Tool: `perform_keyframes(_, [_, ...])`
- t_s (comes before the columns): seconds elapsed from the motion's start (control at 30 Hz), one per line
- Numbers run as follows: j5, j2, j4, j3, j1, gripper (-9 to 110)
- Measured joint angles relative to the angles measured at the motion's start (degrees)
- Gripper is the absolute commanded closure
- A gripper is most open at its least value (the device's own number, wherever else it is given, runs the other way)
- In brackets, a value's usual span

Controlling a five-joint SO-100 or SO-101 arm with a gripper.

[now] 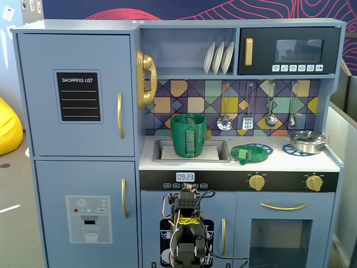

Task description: Pick up the lid from the counter and put it on the green recipient

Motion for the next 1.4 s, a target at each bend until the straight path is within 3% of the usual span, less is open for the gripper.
perform_keyframes(0.63, [3.08,-1.85,-1.93,-3.69,6.5,101])
perform_keyframes(0.93, [-6.33,-15.47,-26.81,-25.49,21.97,100])
perform_keyframes(1.17, [-4.92,-25.75,-45.53,-31.82,31.38,68])
perform_keyframes(1.4, [-3.25,-34.72,-73.13,-30.67,34.63,60])
